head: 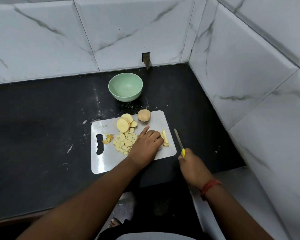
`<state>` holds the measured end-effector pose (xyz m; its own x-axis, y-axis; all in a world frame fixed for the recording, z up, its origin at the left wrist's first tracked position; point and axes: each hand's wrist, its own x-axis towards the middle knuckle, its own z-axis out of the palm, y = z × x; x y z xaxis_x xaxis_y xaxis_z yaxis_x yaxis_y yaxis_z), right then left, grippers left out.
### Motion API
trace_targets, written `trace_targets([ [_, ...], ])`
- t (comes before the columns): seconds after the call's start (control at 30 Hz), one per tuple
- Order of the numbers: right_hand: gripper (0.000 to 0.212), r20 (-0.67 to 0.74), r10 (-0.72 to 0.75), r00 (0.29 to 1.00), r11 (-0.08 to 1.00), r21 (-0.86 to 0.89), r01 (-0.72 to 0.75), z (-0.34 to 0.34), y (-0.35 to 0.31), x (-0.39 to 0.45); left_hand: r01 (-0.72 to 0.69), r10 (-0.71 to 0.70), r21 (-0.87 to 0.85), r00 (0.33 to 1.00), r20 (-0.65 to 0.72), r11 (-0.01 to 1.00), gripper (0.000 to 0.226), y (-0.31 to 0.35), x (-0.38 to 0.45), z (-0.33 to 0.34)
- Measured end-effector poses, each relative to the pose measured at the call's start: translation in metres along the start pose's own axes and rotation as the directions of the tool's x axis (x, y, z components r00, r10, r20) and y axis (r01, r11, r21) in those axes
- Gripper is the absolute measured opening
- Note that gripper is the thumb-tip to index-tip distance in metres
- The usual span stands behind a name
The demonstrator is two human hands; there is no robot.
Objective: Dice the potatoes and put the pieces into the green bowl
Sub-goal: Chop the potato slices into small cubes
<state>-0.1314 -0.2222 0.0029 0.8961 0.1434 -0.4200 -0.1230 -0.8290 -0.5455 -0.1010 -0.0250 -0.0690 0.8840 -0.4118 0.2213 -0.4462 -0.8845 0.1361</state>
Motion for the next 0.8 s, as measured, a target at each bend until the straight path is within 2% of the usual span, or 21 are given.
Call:
trace_targets([
  [0.07,0.018,-0.058,-0.010,0.998,1.000,0.025,0.011,0.000,-0.004,0.017,-0.025,0.025,-0.014,1.000,-0.016,1.000,0.016,0.000,-0.002,0.003],
  [0.27,0.017,-0.135,-0.066,0.989,0.998,-0.019,0.064,0.012,-0.018,0.057,-0.093,0.087,-0.181,0.995,-0.043,0.979,0.030,0.000,-0.004,0.000],
  [0.4,0.020,-0.163,-0.105,0.981,0.994,-0.031,0.102,0.017,-0.023,0.067,-0.127,0.122,-0.188,0.992,-0.039,0.974,0.029,-0.008,-0.007,0.003],
  [0.53,0.019,-0.113,-0.176,0.978,0.984,-0.013,0.176,0.016,-0.026,0.076,-0.157,0.149,-0.179,0.987,-0.057,0.971,0.031,-0.010,-0.011,0.005],
  [0.67,0.020,-0.046,-0.231,0.972,0.973,-0.028,0.230,0.008,-0.029,0.086,-0.180,0.162,-0.129,0.977,-0.139,0.975,0.035,-0.010,-0.017,0.007],
  [0.8,0.027,0.062,-0.242,0.968,0.970,0.046,0.239,-0.005,-0.033,0.095,-0.117,0.110,-0.040,0.983,-0.146,0.992,0.034,-0.002,-0.018,0.010],
])
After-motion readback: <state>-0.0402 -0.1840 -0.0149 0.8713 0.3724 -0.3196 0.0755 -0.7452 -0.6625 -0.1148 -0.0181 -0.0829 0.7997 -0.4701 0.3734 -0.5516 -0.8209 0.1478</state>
